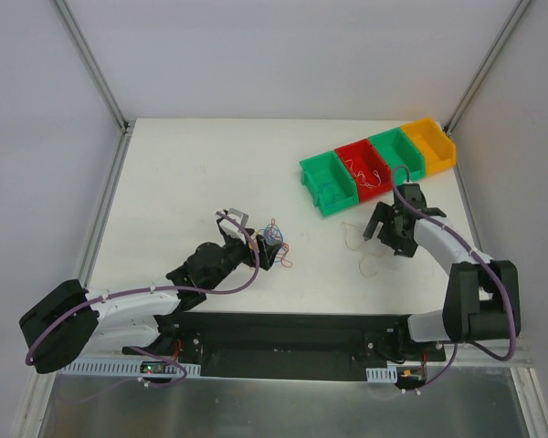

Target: Untangle the cables

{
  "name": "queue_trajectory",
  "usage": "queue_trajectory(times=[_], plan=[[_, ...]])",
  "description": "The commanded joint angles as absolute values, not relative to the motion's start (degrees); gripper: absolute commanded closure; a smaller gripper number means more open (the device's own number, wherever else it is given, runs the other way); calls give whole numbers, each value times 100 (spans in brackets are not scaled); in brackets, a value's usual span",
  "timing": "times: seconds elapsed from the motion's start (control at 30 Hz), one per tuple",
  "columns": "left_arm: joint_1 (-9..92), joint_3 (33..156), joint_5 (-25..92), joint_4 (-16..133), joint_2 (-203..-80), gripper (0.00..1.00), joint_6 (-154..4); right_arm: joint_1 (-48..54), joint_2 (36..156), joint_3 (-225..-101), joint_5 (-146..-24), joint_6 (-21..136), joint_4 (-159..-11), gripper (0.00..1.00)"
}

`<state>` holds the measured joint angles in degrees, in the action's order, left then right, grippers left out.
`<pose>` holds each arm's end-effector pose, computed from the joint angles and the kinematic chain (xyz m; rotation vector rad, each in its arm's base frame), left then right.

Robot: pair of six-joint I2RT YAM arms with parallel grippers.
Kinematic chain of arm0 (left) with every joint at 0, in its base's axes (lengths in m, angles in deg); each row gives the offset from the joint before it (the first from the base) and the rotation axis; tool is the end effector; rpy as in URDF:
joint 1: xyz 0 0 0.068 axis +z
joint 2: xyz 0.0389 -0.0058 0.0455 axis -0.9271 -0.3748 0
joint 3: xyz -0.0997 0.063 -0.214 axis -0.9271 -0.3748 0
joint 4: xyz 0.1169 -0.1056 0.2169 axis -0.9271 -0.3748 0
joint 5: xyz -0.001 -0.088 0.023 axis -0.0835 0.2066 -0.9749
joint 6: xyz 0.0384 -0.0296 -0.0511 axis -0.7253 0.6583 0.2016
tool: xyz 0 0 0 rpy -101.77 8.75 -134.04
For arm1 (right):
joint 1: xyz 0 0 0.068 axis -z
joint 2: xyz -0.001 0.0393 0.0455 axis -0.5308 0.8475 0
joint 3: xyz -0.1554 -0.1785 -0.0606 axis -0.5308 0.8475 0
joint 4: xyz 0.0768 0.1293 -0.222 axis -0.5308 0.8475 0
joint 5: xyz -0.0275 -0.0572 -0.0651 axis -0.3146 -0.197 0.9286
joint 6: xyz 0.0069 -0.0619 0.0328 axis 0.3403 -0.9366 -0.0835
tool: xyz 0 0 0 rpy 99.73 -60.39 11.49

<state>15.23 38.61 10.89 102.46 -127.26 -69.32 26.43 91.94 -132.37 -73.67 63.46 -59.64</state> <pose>0.1672 -0.1966 0.1849 0.2917 1.5802 -0.7663 0.2813 0.0243 0.1480 0.1858 2.5767 0.0446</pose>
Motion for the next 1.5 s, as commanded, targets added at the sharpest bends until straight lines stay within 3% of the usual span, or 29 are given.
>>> queue_trajectory(times=[0.0, 0.2, 0.37, 0.53, 0.67, 0.87, 1.23, 1.47], plan=[[1587, 3851, 1192, 10581, -12635, 4, -6887, 2679, 9583, -13466, -7638, 6433, -6049, 4], [1604, 3895, 1262, 10555, -12705, 3, -6895, 2670, 9882, -13467, -7332, 6460, -6128, 7], [1604, 3895, 1263, 10555, -12705, 3, -6887, 2670, 9961, -13361, -7121, 6284, -6322, 22], [1596, 3912, 1263, 10563, -12766, 3, -6878, 2670, 10084, -13299, -7305, 6310, -6524, 44], [1604, 3912, 1298, 10563, -12784, 3, -6860, 2670, 10041, -13124, -7376, 6433, -6734, 55], [1596, 3912, 1236, 10528, -12802, 3, -6852, 2670, 9892, -13001, -7639, 6460, -6814, 98], [1596, 3877, 1262, 10546, -12749, 4, -6799, 2670, 7810, -12666, -7376, 6442, -6112, 100], [1596, 3754, 1192, 10625, -12591, 4, -6799, 2679, 7087, -13604, -5963, 6337, -5769, 100]])
